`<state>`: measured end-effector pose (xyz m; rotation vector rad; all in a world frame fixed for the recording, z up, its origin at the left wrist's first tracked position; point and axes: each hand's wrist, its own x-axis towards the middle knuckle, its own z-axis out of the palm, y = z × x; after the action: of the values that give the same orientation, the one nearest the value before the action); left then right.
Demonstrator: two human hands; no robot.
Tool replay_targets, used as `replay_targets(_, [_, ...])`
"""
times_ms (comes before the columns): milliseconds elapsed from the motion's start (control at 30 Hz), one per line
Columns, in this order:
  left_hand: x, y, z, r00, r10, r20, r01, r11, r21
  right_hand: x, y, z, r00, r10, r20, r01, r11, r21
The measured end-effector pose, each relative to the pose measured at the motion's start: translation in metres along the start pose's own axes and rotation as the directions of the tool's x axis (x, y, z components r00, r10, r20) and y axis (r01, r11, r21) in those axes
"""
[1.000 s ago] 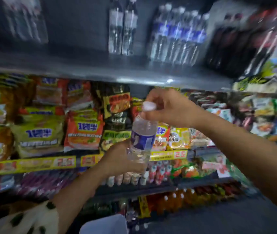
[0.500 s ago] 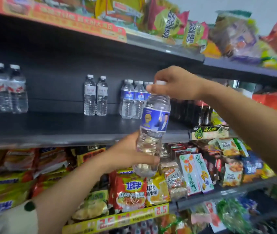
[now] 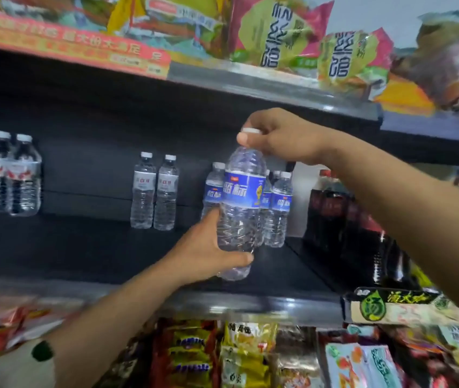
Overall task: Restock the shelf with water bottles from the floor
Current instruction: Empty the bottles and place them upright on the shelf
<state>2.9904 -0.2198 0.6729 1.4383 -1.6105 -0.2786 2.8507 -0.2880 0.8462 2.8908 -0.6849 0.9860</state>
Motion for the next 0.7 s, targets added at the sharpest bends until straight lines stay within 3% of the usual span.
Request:
replay_targets(67, [0.019, -0.014, -0.002, 0.995, -0.042, 0.088, 0.048, 0.997, -0.068, 0.017, 0.023, 0.008, 0.999, -0.032, 0.023, 0.031, 0.998, 0.053])
replay_targets(500, [0.117, -0.095, 0.002, 0.975, -0.203, 0.095, 0.198, 0.979, 0.057, 0.102, 0.098, 0.085, 0.995, 0.012, 0.102, -0.008, 0.999, -0.034])
replay_targets(700, [0.138, -0.124, 0.003, 0.967, -0.241, 0.085, 0.239, 0.971, 0.028, 0.122, 0.108, 0.107, 0.996, 0.031, 0.081, -0.026, 0.998, -0.058])
